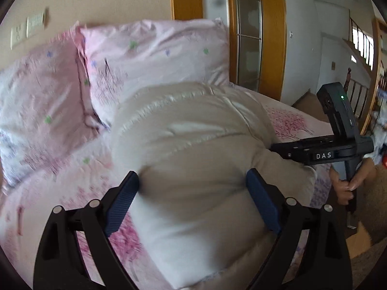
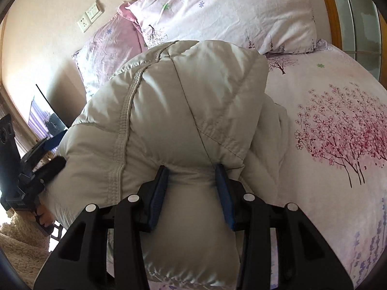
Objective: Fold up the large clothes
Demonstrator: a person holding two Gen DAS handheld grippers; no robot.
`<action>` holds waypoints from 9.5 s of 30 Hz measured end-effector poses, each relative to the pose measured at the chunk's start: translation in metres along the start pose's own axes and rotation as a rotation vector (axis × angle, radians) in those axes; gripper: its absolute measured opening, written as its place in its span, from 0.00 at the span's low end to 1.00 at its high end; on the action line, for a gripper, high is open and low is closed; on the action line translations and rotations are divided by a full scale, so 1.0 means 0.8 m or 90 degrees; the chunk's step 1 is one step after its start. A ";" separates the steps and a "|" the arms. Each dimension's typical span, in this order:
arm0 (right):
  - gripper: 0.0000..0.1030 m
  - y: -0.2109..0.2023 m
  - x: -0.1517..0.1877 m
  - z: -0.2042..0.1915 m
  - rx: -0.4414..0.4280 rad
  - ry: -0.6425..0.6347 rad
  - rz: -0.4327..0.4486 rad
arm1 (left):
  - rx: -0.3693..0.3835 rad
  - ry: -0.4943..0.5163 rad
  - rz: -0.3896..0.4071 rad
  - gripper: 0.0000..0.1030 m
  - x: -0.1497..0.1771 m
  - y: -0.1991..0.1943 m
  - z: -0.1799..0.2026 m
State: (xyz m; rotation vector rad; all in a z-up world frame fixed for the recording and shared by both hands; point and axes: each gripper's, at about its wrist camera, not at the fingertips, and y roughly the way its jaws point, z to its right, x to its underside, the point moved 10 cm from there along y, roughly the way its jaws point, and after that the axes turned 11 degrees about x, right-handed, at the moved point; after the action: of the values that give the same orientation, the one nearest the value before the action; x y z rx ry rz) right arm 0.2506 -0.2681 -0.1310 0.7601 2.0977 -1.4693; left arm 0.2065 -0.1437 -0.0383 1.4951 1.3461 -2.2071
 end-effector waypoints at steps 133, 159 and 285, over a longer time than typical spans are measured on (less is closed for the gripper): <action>0.67 0.191 -0.175 -0.196 -0.402 0.147 -0.257 | 0.142 -0.475 0.058 0.85 -0.017 -0.043 -0.358; 0.72 0.014 -0.150 -0.162 -0.124 -0.026 0.071 | -0.122 -0.257 0.110 0.95 -0.031 -0.122 -0.290; 0.99 -0.007 0.062 -0.178 0.275 -0.126 -0.029 | -0.273 -0.305 -0.146 0.98 0.177 -0.143 -0.182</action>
State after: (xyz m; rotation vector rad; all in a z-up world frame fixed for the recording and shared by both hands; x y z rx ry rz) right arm 0.2016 -0.1262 -0.1145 0.6855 1.6809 -1.9685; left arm 0.1694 0.0778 -0.1000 0.6431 1.7220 -2.0277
